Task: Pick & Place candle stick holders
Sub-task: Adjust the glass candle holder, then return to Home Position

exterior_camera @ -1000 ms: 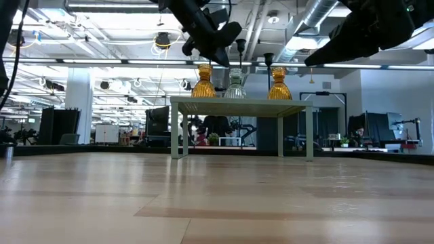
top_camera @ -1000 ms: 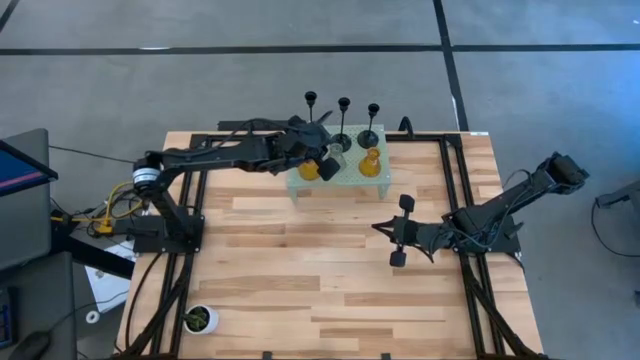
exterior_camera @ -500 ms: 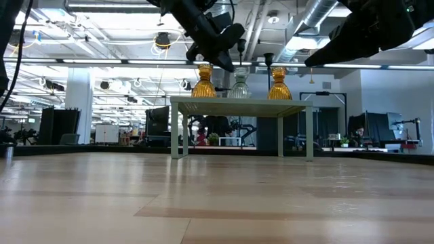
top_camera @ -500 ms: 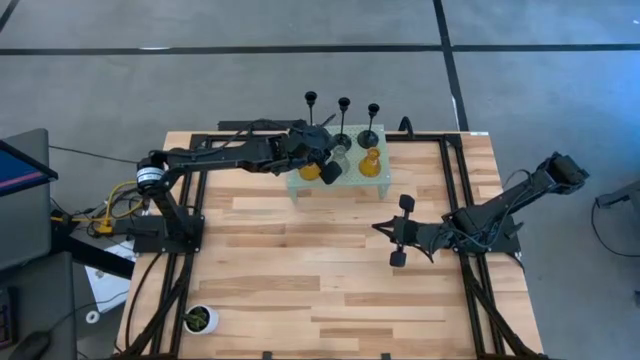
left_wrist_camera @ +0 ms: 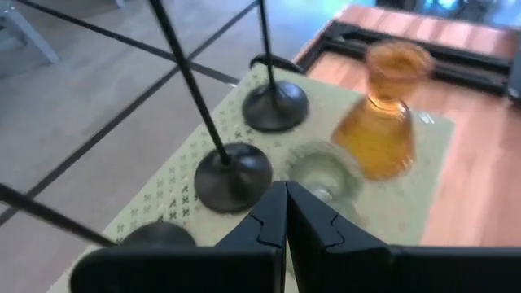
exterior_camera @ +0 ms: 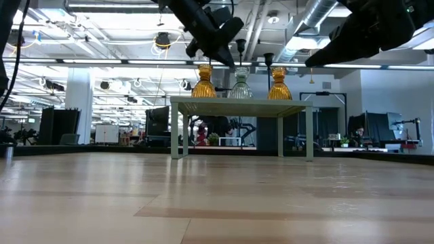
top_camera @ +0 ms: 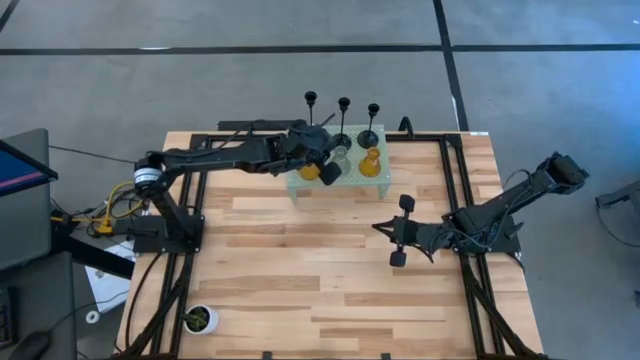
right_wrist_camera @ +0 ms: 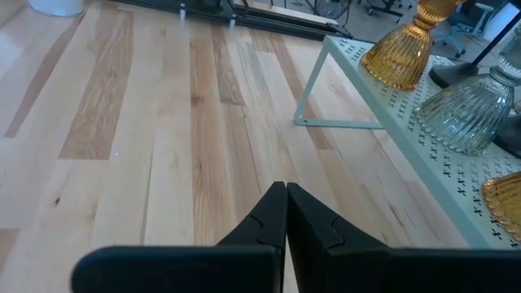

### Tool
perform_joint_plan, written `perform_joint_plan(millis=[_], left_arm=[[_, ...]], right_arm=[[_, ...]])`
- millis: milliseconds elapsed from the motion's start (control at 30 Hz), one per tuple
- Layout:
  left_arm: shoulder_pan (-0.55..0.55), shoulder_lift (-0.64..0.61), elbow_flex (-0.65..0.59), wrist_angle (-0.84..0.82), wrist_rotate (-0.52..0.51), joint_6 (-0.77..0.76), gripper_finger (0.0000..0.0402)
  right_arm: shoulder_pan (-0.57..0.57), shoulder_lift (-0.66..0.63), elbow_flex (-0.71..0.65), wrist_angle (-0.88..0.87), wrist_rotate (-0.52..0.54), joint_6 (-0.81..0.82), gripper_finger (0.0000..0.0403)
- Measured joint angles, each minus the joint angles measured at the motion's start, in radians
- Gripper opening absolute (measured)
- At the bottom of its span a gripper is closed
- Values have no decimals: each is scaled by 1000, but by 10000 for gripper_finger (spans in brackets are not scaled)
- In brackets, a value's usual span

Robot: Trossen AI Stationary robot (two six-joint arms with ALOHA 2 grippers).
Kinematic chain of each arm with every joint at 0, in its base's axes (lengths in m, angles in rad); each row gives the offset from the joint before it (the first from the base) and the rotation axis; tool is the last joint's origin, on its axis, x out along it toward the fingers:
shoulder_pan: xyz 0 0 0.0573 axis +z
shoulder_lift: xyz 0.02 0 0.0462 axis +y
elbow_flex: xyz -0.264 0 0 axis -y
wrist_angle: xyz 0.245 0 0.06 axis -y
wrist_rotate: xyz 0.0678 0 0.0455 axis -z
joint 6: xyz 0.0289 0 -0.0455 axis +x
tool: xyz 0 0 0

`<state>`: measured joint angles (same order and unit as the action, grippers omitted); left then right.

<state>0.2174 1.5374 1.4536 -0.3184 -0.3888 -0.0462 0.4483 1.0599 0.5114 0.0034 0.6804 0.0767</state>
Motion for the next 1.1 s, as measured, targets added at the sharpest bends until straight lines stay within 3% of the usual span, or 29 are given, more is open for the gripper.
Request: perform_joint_plan(millis=[367, 733, 900, 1100], left_arm=[[-86, -136, -54, -49, 0, 29, 3], [-265, -381, -268, -33, 0, 104, 3], [-360, -475, -393, 41, 1, 121, 3], [-472, -570, -551, 184, 1, 186, 3]], right_arm=[[-11, 0, 0, -61, 1, 55, 0], [-11, 0, 0, -71, -15, 63, 0], [-24, -17, 0, -63, -116, 65, 0], [-78, -111, 0, -41, -259, -49, 0]])
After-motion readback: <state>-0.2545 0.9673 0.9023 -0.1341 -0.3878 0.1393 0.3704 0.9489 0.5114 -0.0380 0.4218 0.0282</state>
